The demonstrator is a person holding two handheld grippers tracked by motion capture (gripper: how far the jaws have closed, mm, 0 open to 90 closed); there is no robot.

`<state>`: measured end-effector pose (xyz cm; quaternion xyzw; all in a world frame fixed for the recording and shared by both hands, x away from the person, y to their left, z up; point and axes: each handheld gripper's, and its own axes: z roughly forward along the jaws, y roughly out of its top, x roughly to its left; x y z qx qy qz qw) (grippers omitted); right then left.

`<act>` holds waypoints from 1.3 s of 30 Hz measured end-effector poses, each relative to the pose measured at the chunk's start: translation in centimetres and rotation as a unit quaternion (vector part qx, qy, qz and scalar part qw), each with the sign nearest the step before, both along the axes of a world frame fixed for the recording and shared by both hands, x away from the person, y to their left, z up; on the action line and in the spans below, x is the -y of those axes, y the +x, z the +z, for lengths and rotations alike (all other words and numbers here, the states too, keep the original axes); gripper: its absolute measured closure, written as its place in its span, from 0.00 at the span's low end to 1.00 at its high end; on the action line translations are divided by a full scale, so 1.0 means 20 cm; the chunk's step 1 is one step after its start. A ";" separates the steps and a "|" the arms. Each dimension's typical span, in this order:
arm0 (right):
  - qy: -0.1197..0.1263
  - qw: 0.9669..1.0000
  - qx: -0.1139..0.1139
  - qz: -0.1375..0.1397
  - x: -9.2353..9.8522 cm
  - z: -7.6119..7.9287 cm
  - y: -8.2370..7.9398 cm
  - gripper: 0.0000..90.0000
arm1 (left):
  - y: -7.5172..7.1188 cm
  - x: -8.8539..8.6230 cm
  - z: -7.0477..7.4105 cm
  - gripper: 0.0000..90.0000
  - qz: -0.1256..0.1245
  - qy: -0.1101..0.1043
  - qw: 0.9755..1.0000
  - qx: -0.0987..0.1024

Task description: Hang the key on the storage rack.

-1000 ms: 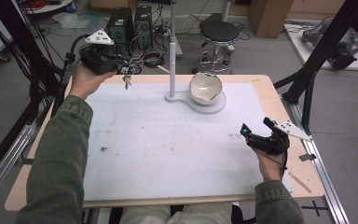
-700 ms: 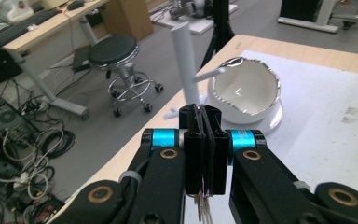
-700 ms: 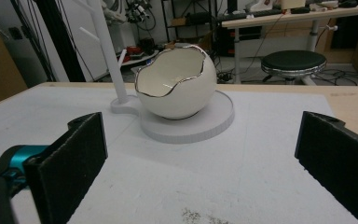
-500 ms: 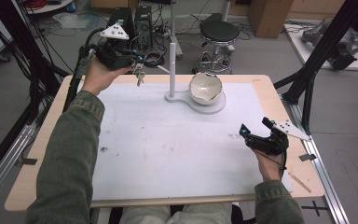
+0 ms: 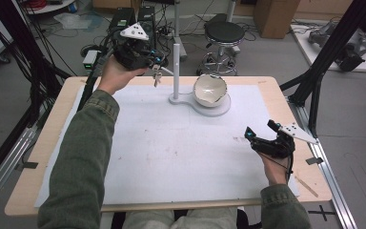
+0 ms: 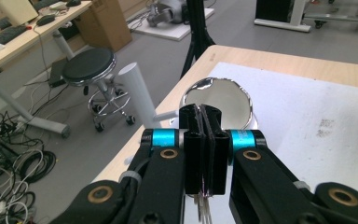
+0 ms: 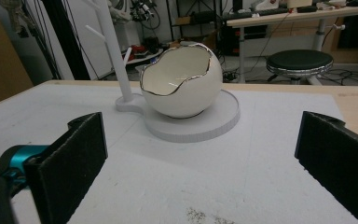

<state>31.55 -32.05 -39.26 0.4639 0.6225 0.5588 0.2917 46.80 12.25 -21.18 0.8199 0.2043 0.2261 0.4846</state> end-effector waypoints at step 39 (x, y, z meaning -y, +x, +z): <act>0.003 1.000 0.005 0.007 0.00 0.00 -0.01 0.01 | 0.23 0.23 -0.10 0.98 0.051 -0.060 0.997 -0.001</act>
